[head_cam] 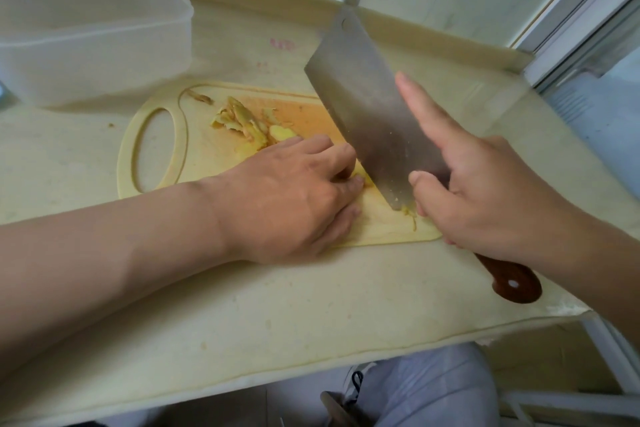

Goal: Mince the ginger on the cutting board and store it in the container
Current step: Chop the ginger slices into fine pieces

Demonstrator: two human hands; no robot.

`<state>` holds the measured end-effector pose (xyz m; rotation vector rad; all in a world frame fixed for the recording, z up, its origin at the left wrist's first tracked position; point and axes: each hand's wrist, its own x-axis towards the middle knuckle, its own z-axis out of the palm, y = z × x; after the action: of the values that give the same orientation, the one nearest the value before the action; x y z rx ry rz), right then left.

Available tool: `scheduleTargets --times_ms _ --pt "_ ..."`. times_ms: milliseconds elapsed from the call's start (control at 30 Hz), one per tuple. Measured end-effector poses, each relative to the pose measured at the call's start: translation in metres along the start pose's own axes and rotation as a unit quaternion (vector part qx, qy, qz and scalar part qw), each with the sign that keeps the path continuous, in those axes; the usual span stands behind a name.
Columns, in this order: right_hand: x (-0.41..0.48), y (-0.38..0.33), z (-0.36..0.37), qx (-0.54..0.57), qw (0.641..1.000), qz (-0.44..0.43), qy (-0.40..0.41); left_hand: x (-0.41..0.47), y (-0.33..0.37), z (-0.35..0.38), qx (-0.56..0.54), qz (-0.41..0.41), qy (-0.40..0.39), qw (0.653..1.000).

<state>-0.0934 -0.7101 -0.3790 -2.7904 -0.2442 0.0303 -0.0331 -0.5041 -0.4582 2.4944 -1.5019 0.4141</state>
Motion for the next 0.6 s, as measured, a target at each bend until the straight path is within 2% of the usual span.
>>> scheduleTargets --times_ms 200,367,600 --pt "0.009 -0.003 -0.006 -0.007 0.999 -0.002 -0.038 0.0 -0.001 0.001 0.0 0.001 0.007 1.0" --pt "0.024 -0.013 -0.009 -0.006 0.997 0.029 -0.071 0.001 0.0 0.0 -0.001 0.002 0.009 1.0" --pt "0.04 -0.022 -0.006 0.004 0.997 0.043 -0.069 0.0 0.001 -0.002 0.001 0.007 0.005 1.0"
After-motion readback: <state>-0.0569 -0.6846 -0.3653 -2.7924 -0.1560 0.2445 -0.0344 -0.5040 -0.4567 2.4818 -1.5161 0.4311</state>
